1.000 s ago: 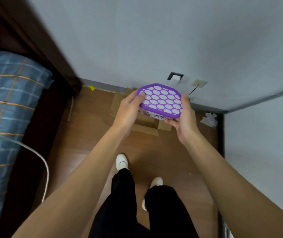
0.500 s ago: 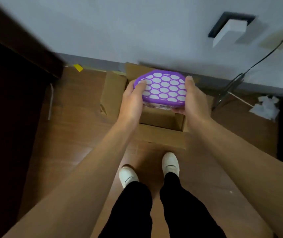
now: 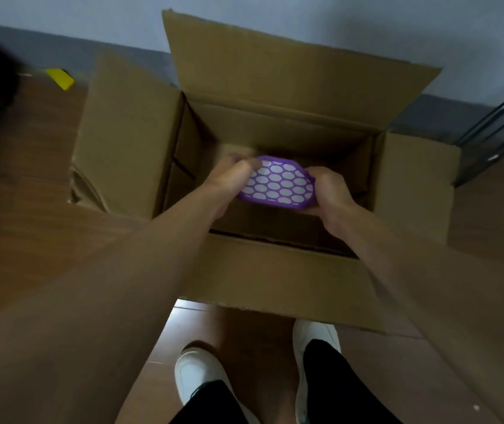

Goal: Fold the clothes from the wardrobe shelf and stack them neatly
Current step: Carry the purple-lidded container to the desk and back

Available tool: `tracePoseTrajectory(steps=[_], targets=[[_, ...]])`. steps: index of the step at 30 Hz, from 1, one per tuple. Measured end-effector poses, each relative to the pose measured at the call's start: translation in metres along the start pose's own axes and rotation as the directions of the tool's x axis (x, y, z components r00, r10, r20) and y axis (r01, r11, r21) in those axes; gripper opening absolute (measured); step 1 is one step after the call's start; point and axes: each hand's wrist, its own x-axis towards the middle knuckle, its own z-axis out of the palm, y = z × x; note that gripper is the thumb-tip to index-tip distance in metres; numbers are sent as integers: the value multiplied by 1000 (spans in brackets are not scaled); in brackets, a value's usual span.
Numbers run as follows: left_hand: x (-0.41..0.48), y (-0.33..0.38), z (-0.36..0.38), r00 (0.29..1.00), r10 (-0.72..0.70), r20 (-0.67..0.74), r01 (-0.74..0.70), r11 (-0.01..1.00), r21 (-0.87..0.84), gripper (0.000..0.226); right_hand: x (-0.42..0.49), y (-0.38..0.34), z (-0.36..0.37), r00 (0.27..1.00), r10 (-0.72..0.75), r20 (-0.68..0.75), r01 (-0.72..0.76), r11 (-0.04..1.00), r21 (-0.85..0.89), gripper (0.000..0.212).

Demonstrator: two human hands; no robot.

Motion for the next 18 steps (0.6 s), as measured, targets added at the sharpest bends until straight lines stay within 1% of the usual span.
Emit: tracePoseTrajectory(steps=[1, 4, 6, 9, 11, 13, 16, 18], targets=[[7, -4, 2, 999, -38, 8, 38, 999, 26, 24, 7, 3, 0, 1000, 21, 15, -21, 1000, 1, 26], [23, -10, 4, 995, -101, 10, 100, 990, 97, 29, 19, 7, 5, 996, 61, 65, -59, 998, -36, 28], [31, -15, 2, 992, -123, -1, 122, 989, 80, 27, 23, 9, 8, 994, 69, 79, -63, 995, -72, 30], [33, -16, 1, 991, -132, 20, 130, 989, 65, 19, 21, 8, 6, 994, 84, 72, -80, 995, -67, 28], [24, -12, 0, 997, -82, -1, 82, 989, 121, 21, 9, 3, 5, 997, 66, 46, -59, 988, -143, 28], [5, -3, -4, 997, 17, -71, -4, 985, 172, 24, -13, -8, 1, 1000, -16, -2, 15, 977, -211, 27], [-46, 21, -15, 980, 142, -136, -129, 986, 104, 20, -63, -40, -6, 989, -140, -55, 125, 967, -223, 28], [-97, 45, -30, 973, 193, -124, -188, 981, 46, 18, -107, -74, -11, 977, -196, -78, 173, 957, -233, 20]])
